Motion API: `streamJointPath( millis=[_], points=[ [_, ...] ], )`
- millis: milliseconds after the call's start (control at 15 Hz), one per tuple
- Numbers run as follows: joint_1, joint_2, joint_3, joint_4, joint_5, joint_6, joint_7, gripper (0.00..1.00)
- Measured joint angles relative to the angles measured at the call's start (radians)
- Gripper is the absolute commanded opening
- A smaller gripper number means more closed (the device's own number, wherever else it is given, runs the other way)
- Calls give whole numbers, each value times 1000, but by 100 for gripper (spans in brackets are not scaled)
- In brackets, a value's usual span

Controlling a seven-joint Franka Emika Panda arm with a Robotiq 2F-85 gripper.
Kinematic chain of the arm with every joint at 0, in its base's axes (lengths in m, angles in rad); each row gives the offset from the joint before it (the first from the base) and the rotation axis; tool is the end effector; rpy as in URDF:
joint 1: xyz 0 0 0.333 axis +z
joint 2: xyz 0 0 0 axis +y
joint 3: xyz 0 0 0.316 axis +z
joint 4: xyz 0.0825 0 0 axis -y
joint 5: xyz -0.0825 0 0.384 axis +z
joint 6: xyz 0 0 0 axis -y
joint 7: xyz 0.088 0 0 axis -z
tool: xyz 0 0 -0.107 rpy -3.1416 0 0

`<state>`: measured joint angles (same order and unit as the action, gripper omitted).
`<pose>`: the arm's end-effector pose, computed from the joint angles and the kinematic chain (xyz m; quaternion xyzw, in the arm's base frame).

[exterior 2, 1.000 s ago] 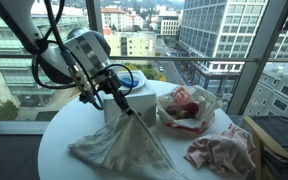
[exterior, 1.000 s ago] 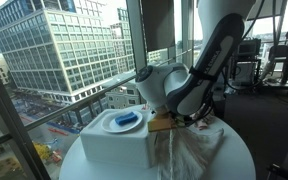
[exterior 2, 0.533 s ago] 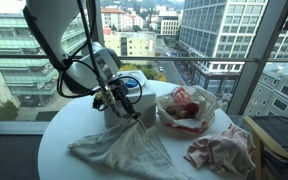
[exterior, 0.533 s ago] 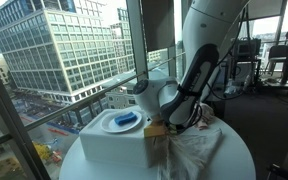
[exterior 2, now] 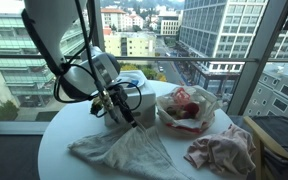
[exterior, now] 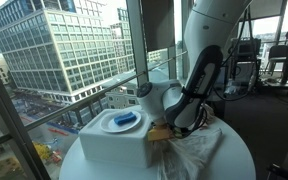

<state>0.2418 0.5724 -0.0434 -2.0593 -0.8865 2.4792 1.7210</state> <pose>0.5580 0.1144 0.1395 0.8971 -0.3583 0.1619 0.2013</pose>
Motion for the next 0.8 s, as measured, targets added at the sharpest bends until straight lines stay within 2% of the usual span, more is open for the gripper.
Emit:
streamJointPath(
  millis=[267, 800],
  points=[
    [-28, -76, -17, -131, 0, 52, 14, 100],
    [-116, -248, -129, -387, -4, 307, 81, 100]
  ],
)
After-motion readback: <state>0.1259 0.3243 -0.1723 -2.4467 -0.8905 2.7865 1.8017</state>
